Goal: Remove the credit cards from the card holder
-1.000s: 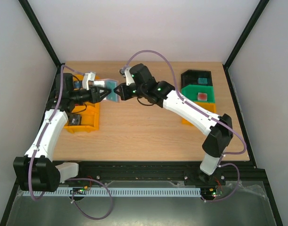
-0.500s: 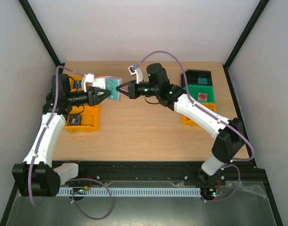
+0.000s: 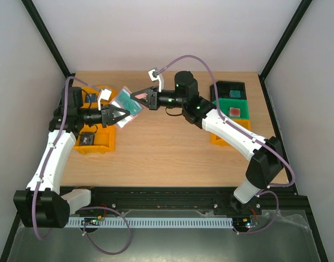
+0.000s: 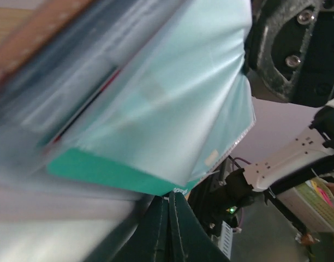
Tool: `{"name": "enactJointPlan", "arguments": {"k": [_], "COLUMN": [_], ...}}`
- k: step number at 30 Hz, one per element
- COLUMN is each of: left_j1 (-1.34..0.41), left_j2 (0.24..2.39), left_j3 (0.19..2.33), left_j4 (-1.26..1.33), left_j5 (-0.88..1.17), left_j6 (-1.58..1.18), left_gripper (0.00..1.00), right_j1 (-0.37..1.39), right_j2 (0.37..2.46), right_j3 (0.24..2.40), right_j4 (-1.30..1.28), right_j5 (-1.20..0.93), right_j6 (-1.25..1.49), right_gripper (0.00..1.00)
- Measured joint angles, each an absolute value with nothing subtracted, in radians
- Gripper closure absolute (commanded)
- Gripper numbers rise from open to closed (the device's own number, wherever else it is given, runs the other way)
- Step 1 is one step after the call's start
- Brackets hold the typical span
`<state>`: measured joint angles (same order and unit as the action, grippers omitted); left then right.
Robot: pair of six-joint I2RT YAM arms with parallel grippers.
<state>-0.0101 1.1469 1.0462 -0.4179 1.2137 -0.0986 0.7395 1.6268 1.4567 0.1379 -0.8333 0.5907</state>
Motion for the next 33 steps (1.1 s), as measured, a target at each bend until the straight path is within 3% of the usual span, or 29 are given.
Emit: {"name": "enactJointPlan", "arguments": {"k": [4,9,15,26,33], "left_j1": [-0.012,0.003,0.015,0.051,0.052], "left_j2": [1.147,1.147,1.147,1.13,1.126], "left_j3": [1.079,1.114,1.163,1.203,1.16], "left_j4": [-0.467,-0.508,-0.564,-0.588,-0.548], "left_j5": [1.267,1.259,1.195,1.102,1.06], "left_j6": [-0.073,-0.039,0.017,0.054,0.016], "left_gripper": [0.96,0.75,0.64,0.01,0.01], "right_j1": [0.744,0.743,0.722,0.682,0.68], "right_j2": [1.627,1.612,1.584,1.532,1.523], "right_j3": [1.457,1.437,1.392,1.355,1.328], "right_j4": [0.199,0.223,0.197,0.184,0.253], "right_j5": [-0.85,-0.842,-0.828,-0.807,-0.828], "right_j6": [0.596,0.589,0.582,0.603,0.66], "right_gripper": [0.98,0.98,0.99,0.98,0.98]}}
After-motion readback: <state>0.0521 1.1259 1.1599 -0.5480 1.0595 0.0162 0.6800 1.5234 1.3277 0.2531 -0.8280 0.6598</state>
